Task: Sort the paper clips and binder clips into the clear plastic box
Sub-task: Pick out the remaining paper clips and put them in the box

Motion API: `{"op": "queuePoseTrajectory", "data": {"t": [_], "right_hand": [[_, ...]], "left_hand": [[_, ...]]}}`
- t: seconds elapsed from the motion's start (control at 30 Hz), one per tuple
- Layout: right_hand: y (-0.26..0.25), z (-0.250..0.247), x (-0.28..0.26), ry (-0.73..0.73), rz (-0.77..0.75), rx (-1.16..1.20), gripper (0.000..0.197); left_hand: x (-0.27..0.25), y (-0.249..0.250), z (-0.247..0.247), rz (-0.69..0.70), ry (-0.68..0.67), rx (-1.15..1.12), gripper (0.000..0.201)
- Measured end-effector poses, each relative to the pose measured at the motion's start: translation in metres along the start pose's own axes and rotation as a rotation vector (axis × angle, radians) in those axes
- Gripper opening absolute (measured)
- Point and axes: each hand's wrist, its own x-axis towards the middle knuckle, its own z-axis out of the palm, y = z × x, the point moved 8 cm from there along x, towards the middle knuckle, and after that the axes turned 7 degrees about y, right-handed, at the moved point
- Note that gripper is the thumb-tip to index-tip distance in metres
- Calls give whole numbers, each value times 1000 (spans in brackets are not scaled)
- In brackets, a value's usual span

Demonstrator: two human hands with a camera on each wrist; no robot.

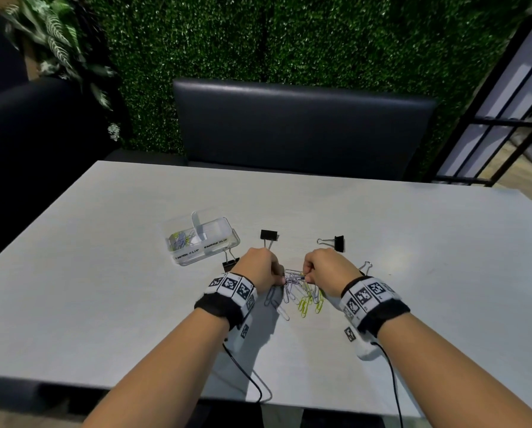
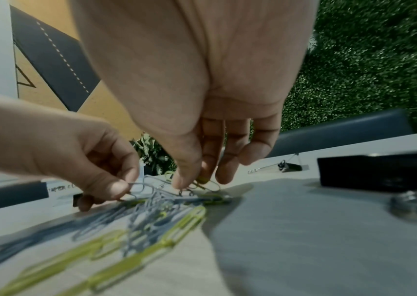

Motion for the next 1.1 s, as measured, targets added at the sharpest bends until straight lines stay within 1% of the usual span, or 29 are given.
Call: {"op": "queuePoseTrajectory", "data": {"t": [0.1,0.2,0.37,0.47,0.57,0.7,0.77,0.83,0.93,1.03,1.1], "right_hand": [[3,-6,-4,25,17,52,26],[5,-19,-8,54,49,175,12],[9,-37,-9,141,133,450,5],[-4,-40,-7,172,179,670,5],[-37,-42,6,169,122,773,4],[-106,-38,38,103,19,829,4],[-142,-30,56,67,-6,849,9],[-171,-20,72,46,1,875,13],[-197,-4,90,15,54,888,13],[-211,6,99,5,62,874,12],[-214,9,97,-6,46,856,13]], "left_hand": [[-1,-1,-4,-1,23,-48,13],[-2,-5,-13,-9,57,-126,10],[-10,-7,-33,1,91,-327,12],[-18,-10,-53,-9,123,-403,10],[-26,-34,-89,-81,211,-441,14],[-42,-101,-155,-249,463,-367,14],[-41,-133,-177,-342,549,-322,15],[-33,-152,-182,-390,550,-272,17],[-22,-162,-174,-394,482,-189,16],[-26,-174,-175,-417,501,-197,15],[-33,-175,-177,-398,537,-202,14]]}}
